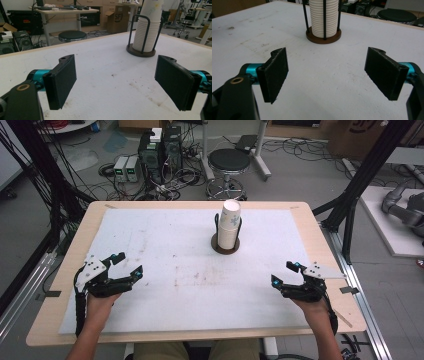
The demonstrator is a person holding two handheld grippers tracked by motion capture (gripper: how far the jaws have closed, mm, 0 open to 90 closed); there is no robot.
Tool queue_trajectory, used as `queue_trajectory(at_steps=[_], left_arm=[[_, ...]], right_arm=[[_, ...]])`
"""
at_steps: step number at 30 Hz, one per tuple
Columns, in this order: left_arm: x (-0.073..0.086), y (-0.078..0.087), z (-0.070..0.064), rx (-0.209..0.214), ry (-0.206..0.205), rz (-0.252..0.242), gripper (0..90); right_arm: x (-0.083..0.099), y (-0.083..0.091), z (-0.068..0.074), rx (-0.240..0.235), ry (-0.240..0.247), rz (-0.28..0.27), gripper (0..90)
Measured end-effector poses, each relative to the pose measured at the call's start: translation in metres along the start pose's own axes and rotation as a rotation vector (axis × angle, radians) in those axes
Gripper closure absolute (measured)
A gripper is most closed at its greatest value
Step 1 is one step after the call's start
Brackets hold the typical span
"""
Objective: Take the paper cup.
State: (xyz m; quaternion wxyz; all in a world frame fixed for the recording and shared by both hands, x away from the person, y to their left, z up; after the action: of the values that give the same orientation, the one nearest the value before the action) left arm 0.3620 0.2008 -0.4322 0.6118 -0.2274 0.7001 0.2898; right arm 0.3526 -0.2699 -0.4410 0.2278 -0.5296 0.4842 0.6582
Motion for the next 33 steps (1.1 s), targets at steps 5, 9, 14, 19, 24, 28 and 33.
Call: queue_trajectory(at_steps=[5, 9, 14, 19, 24, 28, 33], left_arm=[[0.000, -0.002, 0.000, 0.002, 0.009, -0.005, 17.4], [0.002, -0.003, 0.000, 0.003, 0.012, -0.003, 17.4], [0.002, 0.000, 0.002, -0.001, 0.022, -0.010, 17.4], [0.000, 0.005, 0.001, -0.002, 0.027, -0.018, 17.4], [0.000, 0.007, -0.002, 0.004, 0.027, -0.018, 17.4], [0.000, 0.009, 0.000, 0.000, 0.034, -0.025, 17.4], [0.001, 0.006, 0.000, 0.008, 0.036, -0.019, 17.4]], right_arm=[[0.000, 0.001, 0.000, -0.004, -0.005, 0.001, 19.3], [-0.001, 0.000, -0.002, -0.003, -0.010, -0.007, 19.4], [-0.001, -0.002, -0.003, -0.008, -0.011, -0.001, 19.4], [0.002, -0.006, 0.000, -0.011, -0.016, 0.031, 19.3], [-0.005, -0.007, 0.004, -0.025, -0.036, 0.017, 19.3], [-0.018, -0.010, 0.009, -0.043, -0.026, 0.010, 19.3], [-0.043, -0.015, 0.012, -0.052, 0.006, -0.006, 19.3]])
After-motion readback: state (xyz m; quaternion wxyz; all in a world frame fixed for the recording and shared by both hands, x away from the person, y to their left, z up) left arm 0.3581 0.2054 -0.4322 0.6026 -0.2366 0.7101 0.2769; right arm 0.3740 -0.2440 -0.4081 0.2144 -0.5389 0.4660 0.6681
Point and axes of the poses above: each handheld gripper's, and its own axes: y roughly backward along the jaws, x roughly out of its underside, z roughly to its left, the point moved 9 cm from there along -y, roughly forward along the jaws, and after that the axes turned 11 degrees about x, right-handed, at the moved point
